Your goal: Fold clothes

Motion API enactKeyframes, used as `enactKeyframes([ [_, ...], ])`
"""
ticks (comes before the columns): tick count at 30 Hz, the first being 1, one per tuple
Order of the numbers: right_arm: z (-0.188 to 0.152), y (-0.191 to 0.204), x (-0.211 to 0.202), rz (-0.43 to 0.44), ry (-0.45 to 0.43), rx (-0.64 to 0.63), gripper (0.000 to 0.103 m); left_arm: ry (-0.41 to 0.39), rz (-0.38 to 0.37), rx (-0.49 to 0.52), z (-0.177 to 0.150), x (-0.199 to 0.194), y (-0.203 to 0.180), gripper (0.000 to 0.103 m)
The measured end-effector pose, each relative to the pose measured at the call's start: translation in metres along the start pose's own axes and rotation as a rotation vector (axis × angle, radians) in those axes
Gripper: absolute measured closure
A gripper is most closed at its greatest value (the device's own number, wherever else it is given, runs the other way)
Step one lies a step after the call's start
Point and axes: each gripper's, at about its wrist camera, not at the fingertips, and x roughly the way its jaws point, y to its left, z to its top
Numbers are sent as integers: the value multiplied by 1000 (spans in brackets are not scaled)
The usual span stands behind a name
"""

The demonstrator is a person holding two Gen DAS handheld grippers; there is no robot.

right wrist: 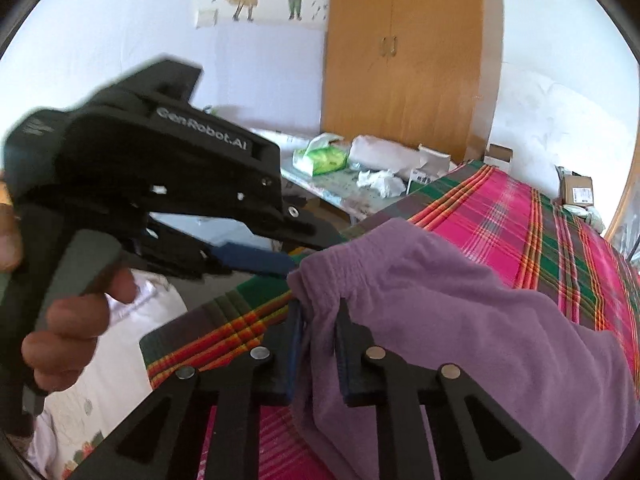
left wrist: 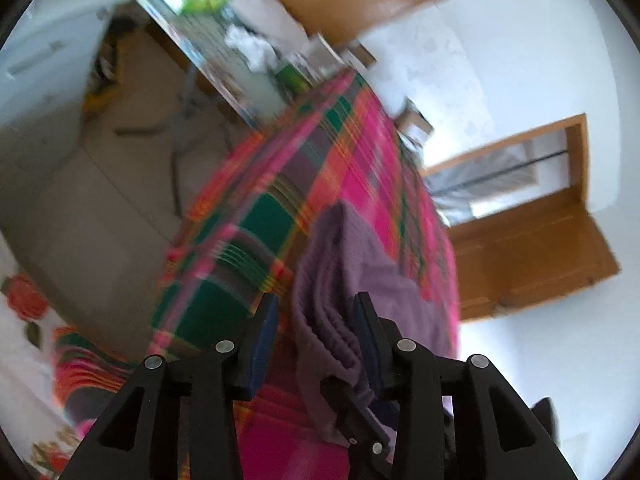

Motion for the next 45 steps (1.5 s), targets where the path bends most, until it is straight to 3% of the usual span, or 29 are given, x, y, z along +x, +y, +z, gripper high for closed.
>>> enactKeyframes([
  [6, -5, -4, -17, 38, -51, 21, 88, 34, -11, -41, 5, 7, 3, 63],
  [9, -7, -6, -27, 49, -84, 31, 88, 54, -62, -67, 5, 9, 3, 63],
  [13, -9, -1, -30, 55, -76, 8, 88, 84, -137, -99, 5, 10, 2, 62],
  [22, -9, -2, -23, 63, -52, 12, 88, 63, -194, -86, 7, 5, -2, 62],
  [24, -9, -3, -21, 66, -49, 12, 88, 66, -213, -88, 7, 7, 0, 27],
  [25, -9, -3, -21, 66, -50, 12, 88, 69, -224, -92, 6, 8, 1, 26],
  [35, -9, -7, -21, 71, -58, 15, 88, 117, -144, -77, 14, 29, -10, 27],
  [45, -7, -11, -20, 74, -63, 17, 88, 192, -138, -27, 30, 64, -25, 33],
])
